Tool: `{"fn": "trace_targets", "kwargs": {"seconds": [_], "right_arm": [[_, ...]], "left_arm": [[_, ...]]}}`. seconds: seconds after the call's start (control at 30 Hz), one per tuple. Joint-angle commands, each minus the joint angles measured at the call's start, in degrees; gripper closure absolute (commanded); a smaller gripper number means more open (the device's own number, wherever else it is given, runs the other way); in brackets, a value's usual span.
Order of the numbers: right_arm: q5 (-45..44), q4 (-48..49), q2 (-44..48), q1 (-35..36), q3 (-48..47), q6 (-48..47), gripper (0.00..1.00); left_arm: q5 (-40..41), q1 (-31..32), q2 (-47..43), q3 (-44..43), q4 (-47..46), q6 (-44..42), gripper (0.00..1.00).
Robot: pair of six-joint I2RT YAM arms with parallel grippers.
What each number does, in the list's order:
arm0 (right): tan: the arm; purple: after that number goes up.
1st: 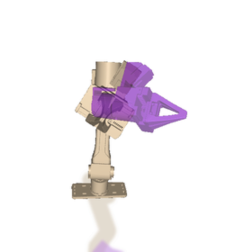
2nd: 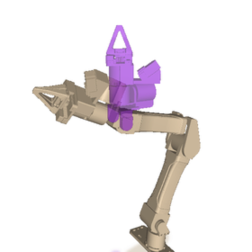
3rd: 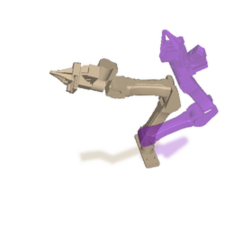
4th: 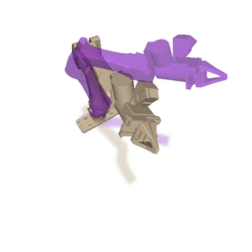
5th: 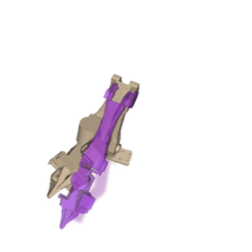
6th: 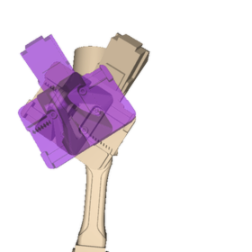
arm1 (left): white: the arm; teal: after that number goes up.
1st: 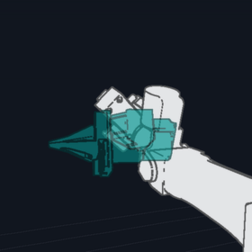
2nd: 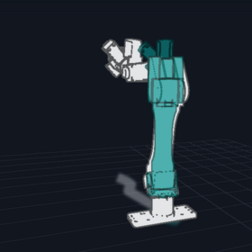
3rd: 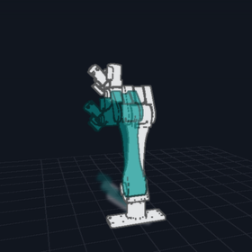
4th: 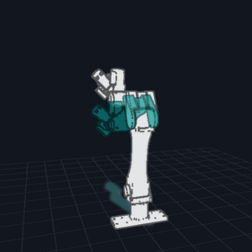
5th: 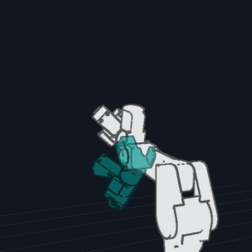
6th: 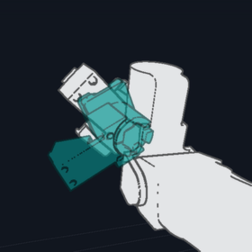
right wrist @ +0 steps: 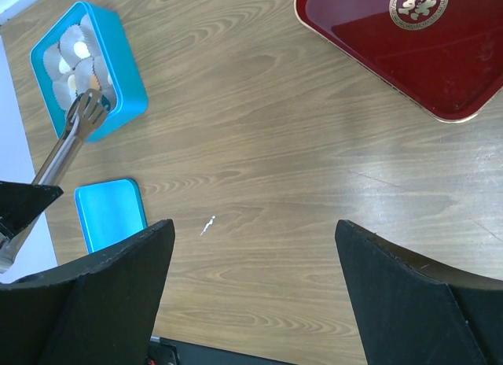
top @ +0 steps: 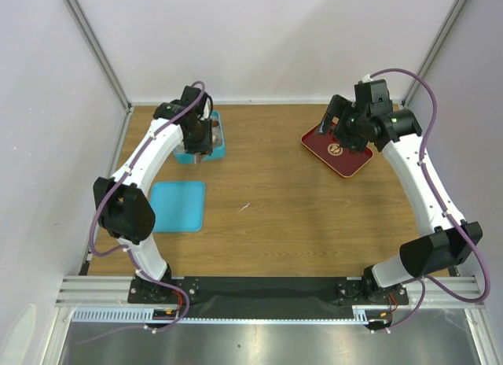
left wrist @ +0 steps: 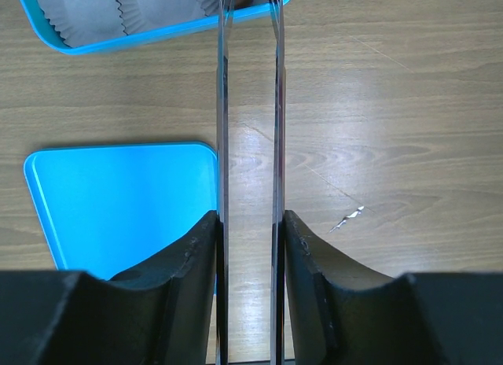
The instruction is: Pack the chocolate
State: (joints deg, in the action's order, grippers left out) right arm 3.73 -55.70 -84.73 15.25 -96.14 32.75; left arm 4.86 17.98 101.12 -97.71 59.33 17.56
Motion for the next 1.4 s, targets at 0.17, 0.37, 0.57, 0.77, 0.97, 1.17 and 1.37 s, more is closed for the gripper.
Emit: {"fn": "trace_targets", "kwargs": {"seconds": [0.17,0.37,0.57,0.77,0.97,1.17,1.37], "right_arm": [[-1.1,-0.1,2.0,-0.2,-3.0,-0.7,0.09],[-1.6,-1.9,2.0,-0.2,-5.4,-1.1,0.09],[-3.6,-3.3,4.1,-0.9,-7.2,-1.7,0.09],[-8.0,-1.9,9.9,-2.6,-6.6,-1.7,0.09],[-12.7,7.2,21.2,-2.7,6.5,-1.5,0.08],[-13.9,11.8,33.6,-2.7,16.8,-0.2,0.08],[-14.7,9.9,39.7,-2.7,18.0,-1.5,0.08]], "left_arm": [[1.6,0.4,-0.8,-2.4,1.3,-0.1,0.59],[-0.5,2.5,-2.2,-9.7,0.0,-1.1,0.59],[-6.2,13.3,3.7,-17.1,-4.6,-1.2,0.59],[-8.0,21.7,9.2,-18.9,-18.0,-1.9,0.59],[-10.6,25.0,12.5,-9.4,-38.4,-5.1,0.57],[-8.5,26.1,18.8,-7.2,-46.0,-10.3,0.58],[-10.4,26.1,23.8,-8.4,-50.5,-15.8,0.55]]}}
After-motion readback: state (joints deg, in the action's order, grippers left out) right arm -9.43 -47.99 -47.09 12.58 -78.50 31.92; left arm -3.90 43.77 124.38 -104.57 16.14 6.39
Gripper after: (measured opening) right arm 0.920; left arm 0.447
